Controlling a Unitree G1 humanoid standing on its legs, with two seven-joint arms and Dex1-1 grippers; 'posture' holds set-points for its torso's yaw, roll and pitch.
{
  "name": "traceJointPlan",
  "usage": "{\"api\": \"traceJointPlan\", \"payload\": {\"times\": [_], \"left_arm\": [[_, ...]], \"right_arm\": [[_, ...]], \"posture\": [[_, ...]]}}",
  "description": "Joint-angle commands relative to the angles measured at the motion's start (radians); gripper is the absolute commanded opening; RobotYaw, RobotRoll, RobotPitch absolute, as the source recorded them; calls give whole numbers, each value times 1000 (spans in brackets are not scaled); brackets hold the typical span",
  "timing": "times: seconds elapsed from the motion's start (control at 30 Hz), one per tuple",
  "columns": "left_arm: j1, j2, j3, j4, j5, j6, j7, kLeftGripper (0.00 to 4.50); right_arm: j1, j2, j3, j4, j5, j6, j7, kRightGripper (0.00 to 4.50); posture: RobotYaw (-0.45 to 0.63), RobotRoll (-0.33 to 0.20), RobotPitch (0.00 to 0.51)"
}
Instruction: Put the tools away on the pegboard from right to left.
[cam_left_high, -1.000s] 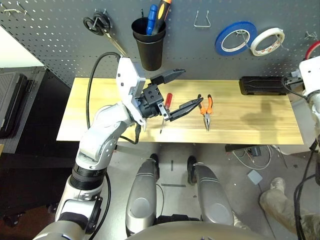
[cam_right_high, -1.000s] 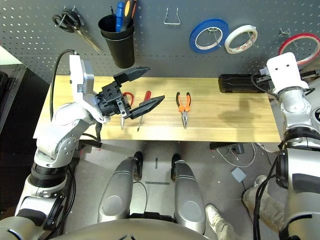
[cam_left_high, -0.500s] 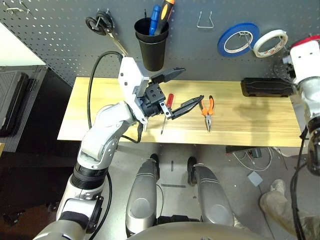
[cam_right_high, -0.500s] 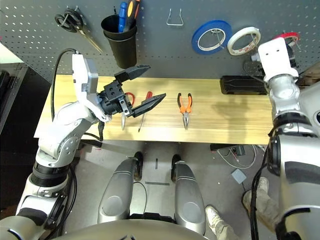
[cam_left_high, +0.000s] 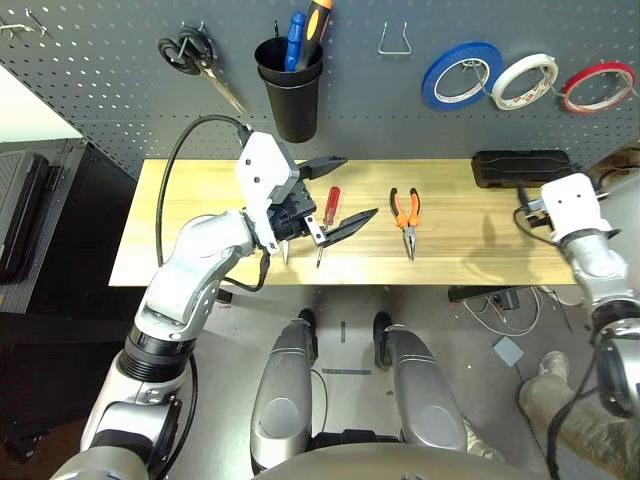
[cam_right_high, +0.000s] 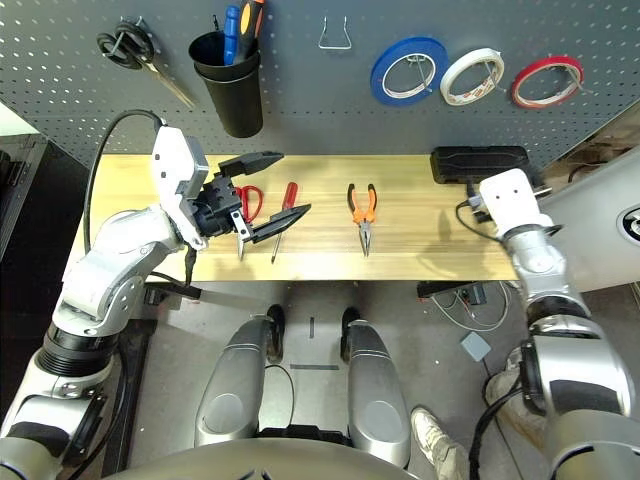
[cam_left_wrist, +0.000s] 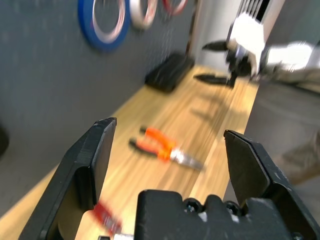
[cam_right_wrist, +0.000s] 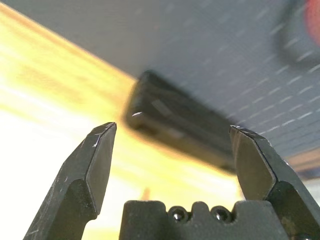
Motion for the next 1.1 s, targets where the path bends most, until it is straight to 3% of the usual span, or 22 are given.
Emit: {"api": "traceJointPlan", "payload": {"times": [0.03,0.33,0.7,0.87,1.1], "left_arm": [[10,29,-46,23,63,48,0,4500],[-8,60,-85,40,164,202,29,4500],[-8,80,-104,41,215,232,12,4500],[-13,73,-103,39,218,243,13,4500],[-23,67,-104,40,222,255,16,4500]], "right_arm": [[11,49,-19,-46,55,124,48,4489],[12,210,-34,-318,156,542,41,4489],[-16,325,-22,-562,212,1056,-34,4489],[-76,360,-17,-517,202,1185,-89,4489],[-223,386,-11,-211,166,1139,-170,4489]], "posture": [[251,0,289],[258,0,291],[264,0,309],[268,0,318],[275,0,322]]}}
